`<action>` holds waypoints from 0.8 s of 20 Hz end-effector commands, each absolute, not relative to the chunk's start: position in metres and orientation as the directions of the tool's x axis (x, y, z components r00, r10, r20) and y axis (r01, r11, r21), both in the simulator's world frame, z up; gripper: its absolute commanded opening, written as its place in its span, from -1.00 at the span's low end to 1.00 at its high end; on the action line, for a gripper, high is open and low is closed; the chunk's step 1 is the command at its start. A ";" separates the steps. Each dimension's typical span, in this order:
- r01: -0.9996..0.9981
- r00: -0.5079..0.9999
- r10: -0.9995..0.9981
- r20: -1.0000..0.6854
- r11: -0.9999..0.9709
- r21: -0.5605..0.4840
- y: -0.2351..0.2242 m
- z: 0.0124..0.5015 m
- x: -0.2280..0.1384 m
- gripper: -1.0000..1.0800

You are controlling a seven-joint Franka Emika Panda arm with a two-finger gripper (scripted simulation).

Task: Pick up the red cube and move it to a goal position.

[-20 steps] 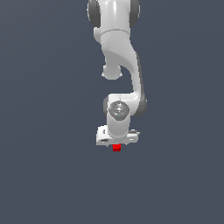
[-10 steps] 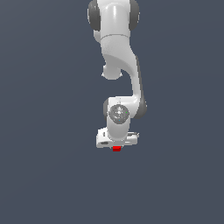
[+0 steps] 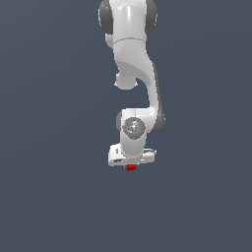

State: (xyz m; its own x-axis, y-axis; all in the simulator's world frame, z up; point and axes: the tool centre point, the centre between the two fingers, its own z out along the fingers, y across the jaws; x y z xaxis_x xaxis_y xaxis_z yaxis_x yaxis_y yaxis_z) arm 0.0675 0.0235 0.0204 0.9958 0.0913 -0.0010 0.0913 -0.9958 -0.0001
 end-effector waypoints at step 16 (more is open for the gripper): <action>0.092 0.996 0.092 0.000 -0.996 0.000 0.032 0.101 0.040 -1.00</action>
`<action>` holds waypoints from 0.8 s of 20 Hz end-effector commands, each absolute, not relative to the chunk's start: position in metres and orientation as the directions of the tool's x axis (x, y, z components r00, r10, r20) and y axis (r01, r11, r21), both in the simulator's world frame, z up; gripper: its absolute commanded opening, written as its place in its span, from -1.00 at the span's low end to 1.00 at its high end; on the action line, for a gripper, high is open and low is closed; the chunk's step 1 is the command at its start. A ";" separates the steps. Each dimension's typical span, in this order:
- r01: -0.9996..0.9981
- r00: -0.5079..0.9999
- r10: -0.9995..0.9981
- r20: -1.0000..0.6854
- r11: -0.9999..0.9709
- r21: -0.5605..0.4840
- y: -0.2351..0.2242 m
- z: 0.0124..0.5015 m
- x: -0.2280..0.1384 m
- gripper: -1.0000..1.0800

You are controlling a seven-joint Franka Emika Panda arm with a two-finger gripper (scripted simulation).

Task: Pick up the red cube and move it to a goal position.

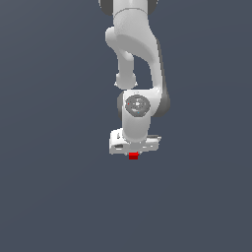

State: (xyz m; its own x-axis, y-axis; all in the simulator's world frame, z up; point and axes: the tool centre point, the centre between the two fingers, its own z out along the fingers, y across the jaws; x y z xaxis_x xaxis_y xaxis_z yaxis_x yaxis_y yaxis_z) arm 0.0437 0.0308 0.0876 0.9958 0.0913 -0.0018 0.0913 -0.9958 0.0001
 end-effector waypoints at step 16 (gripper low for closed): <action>0.092 0.996 0.092 0.000 -0.996 0.001 0.051 0.268 -0.018 -1.00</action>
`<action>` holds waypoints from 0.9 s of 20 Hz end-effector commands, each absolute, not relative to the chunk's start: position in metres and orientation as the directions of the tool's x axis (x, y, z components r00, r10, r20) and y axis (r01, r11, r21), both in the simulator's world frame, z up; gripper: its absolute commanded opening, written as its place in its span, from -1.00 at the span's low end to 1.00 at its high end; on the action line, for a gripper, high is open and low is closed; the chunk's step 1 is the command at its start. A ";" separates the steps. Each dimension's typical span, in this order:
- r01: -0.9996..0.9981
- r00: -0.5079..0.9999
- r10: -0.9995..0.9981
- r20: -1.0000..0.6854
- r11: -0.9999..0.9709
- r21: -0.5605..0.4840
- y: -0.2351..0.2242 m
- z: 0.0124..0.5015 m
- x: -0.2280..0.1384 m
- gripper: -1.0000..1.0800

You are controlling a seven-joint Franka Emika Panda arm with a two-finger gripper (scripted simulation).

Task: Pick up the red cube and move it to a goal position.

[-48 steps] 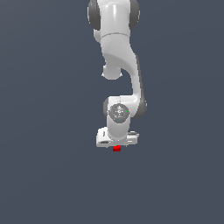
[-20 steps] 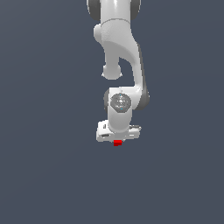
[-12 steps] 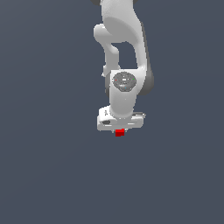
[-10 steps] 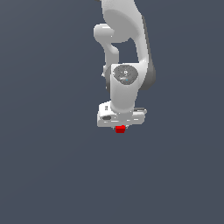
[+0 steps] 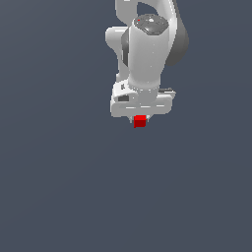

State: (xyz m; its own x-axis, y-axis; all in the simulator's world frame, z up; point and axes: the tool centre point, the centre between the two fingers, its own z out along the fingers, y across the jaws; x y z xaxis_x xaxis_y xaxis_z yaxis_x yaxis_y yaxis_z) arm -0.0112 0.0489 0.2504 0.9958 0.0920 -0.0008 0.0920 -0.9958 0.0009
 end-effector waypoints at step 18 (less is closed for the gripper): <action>0.092 0.996 0.092 0.000 -0.996 0.000 0.071 0.453 -0.074 -1.00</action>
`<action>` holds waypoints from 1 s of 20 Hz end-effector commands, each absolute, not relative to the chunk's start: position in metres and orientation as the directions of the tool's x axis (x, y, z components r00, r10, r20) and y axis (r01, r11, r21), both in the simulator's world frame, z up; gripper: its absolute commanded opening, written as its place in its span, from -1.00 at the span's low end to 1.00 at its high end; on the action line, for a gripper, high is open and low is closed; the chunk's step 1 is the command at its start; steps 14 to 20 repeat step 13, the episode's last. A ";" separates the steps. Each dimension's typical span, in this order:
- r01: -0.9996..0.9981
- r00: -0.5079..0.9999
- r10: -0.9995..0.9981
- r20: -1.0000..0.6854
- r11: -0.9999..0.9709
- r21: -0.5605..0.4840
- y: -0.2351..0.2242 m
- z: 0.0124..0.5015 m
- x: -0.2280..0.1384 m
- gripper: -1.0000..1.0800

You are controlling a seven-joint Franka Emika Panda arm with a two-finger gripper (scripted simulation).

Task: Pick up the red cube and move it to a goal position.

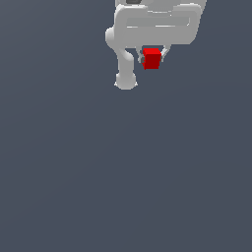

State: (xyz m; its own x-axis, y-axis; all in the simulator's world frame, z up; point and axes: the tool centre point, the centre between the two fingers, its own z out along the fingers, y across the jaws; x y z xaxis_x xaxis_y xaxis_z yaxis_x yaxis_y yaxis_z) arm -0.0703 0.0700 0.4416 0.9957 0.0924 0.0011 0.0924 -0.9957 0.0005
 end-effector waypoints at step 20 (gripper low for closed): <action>0.092 0.996 0.092 0.000 -0.996 0.000 0.076 0.492 -0.082 -1.00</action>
